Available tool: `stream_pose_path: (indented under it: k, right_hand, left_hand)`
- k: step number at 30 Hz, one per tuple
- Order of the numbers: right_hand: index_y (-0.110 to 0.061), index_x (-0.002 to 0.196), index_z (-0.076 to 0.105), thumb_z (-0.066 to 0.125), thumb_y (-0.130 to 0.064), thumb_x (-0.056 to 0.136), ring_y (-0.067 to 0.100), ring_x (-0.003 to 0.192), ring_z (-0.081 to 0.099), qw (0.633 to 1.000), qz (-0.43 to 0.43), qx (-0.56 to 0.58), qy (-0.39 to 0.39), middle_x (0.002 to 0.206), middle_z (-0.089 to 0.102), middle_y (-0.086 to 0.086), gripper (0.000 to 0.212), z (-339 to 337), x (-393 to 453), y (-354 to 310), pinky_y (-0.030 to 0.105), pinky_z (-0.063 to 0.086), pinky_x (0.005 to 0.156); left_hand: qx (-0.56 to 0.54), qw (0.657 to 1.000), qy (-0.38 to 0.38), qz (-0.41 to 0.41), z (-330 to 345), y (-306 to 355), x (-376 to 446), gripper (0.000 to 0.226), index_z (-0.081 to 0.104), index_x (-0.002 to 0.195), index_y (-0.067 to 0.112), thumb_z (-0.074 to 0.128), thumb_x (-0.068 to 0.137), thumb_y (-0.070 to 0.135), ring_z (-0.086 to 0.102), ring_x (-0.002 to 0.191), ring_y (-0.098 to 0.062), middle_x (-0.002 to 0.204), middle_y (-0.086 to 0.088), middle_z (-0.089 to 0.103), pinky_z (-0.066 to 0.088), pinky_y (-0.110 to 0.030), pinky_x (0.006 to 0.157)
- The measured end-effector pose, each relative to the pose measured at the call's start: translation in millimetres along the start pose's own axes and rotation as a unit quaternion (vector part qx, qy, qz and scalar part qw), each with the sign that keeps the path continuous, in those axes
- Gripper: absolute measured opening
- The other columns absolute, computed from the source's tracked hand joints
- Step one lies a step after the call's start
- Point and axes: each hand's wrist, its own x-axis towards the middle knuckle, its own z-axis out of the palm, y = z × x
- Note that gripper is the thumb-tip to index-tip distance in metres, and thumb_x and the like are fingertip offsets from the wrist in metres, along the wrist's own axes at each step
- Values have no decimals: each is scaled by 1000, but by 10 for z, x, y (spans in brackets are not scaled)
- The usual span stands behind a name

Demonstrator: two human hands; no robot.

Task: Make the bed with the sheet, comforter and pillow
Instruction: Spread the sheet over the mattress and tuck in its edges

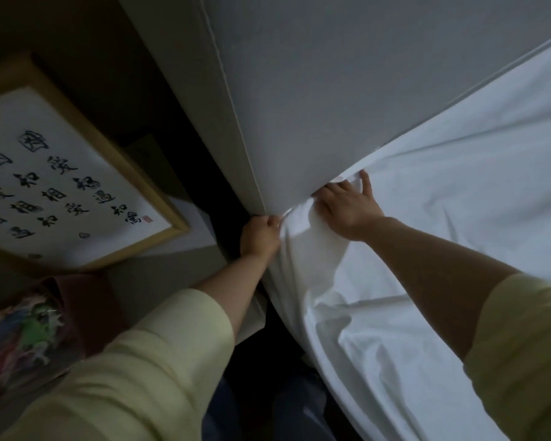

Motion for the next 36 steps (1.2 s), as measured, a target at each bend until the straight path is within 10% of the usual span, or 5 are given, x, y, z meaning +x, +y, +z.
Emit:
stream_pose_path:
  k: [10, 13, 21, 28, 36]
  right_hand:
    - [-29, 146, 31, 9, -39, 88, 26, 142, 28, 996, -44, 1, 71, 151, 35, -3, 63, 100, -338, 86, 54, 9, 116]
    - [-27, 147, 29, 11, -37, 94, 23, 146, 17, 999, 6, -6, 34, 154, 29, -4, 57, 22, -155, 68, 50, 1, 118]
    - [-24, 143, 39, 23, -32, 95, 19, 146, 14, 995, 26, 101, -3, 155, 29, -4, 51, -90, 46, 112, 43, 6, 118]
    - [-16, 141, 39, 37, -26, 99, 20, 142, 29, 943, 255, 210, 51, 150, 38, 2, 43, 170, -1616, 190, 38, 21, 115]
    - [-9, 136, 45, 38, -28, 101, 27, 128, 47, 801, 449, 391, 60, 138, 53, 11, 41, -194, -3674, -398, 29, 35, 102]
  left_hand:
    - [-66, 977, 202, 9, 111, -62, -217, 17, 65, 98, -7, 57, 86, 1, 58, 104, -38, 106, -27, 64, 36, -31, 85]
    - [-100, 989, 95, 51, 189, -45, -379, 32, 59, 125, 5, 49, 95, 11, 55, 121, -27, 131, -15, 58, 37, -24, 96]
    - [-176, 954, -110, -216, 43, -40, 48, 60, 49, 135, 3, 36, 97, 48, 48, 130, -33, 138, -18, 52, 38, -41, 110]
    - [168, 976, -141, 9, -310, 54, -872, 28, 63, 75, 6, 45, 94, 13, 62, 103, -36, 96, -21, 65, 44, -32, 76]
    - [188, 928, -259, 189, -353, 633, -2508, 27, 67, 104, 4, 44, 94, 15, 59, 110, -32, 116, -15, 66, 48, -32, 89]
